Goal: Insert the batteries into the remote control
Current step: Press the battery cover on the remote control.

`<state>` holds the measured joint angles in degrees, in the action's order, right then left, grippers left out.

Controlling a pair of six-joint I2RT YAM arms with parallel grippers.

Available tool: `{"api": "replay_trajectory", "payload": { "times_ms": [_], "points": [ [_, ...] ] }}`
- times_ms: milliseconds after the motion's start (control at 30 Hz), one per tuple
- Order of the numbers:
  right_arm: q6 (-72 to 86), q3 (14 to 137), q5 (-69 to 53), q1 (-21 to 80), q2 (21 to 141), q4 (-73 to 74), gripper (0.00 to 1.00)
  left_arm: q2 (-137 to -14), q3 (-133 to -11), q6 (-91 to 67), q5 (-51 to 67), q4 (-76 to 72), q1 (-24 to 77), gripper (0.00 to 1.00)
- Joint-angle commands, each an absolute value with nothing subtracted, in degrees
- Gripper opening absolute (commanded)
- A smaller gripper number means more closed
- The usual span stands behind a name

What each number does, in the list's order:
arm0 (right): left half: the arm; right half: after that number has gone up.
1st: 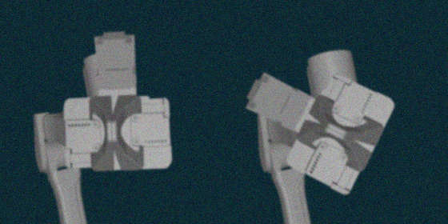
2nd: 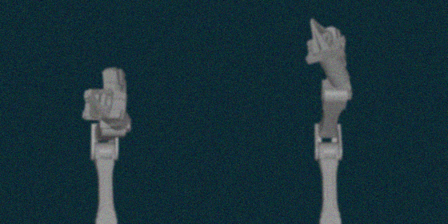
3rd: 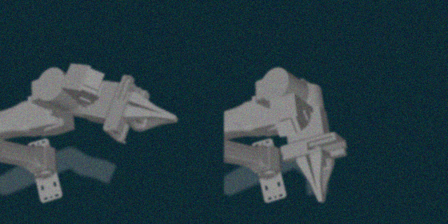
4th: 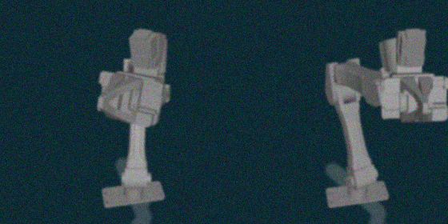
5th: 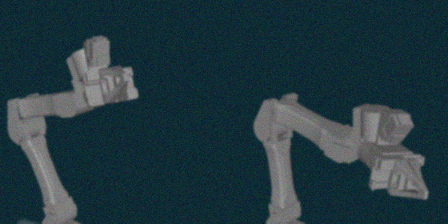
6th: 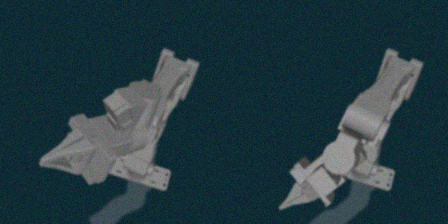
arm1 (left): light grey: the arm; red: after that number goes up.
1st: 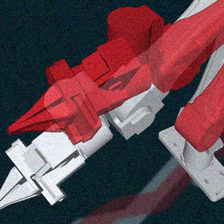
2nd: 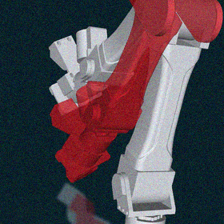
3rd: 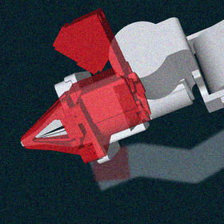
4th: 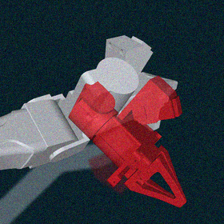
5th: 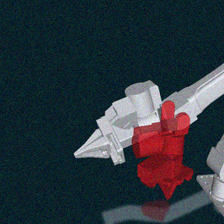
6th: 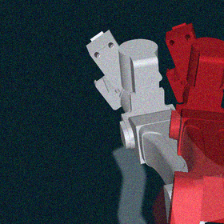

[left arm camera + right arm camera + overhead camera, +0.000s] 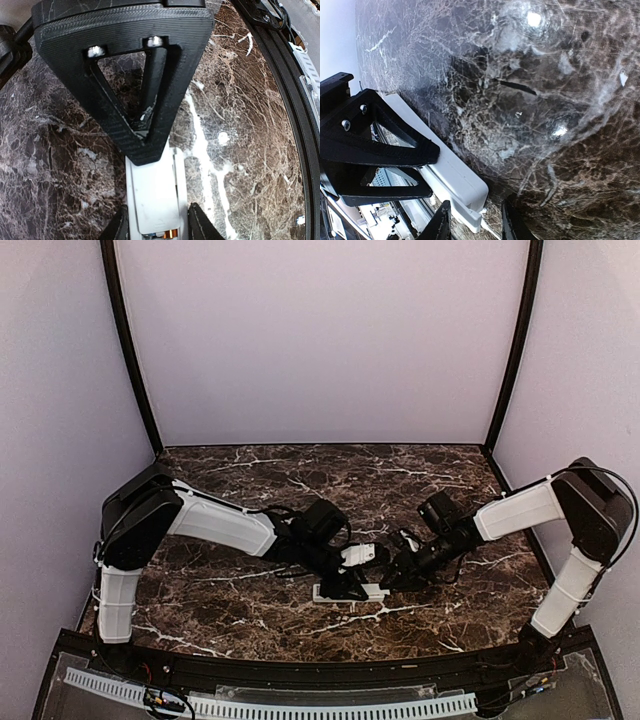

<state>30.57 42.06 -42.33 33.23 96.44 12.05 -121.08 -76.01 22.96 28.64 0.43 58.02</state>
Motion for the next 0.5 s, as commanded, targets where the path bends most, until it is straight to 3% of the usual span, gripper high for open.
{"api": "replay_trajectory", "payload": {
  "times_ms": [0,300,467],
  "points": [
    [30.1,42.7,-42.0,33.3,97.0,12.1,0.32,-120.8,-74.4,24.2,26.7,2.0,58.7,0.33],
    [29.0,43.8,-41.0,33.3,96.0,14.5,0.38,-118.8,-73.3,26.1,27.3,3.6,58.5,0.56],
    [28.5,44.5,-40.5,33.4,94.8,16.0,0.4,-118.3,-73.5,26.6,27.5,4.2,58.5,0.59]
  ]
}}
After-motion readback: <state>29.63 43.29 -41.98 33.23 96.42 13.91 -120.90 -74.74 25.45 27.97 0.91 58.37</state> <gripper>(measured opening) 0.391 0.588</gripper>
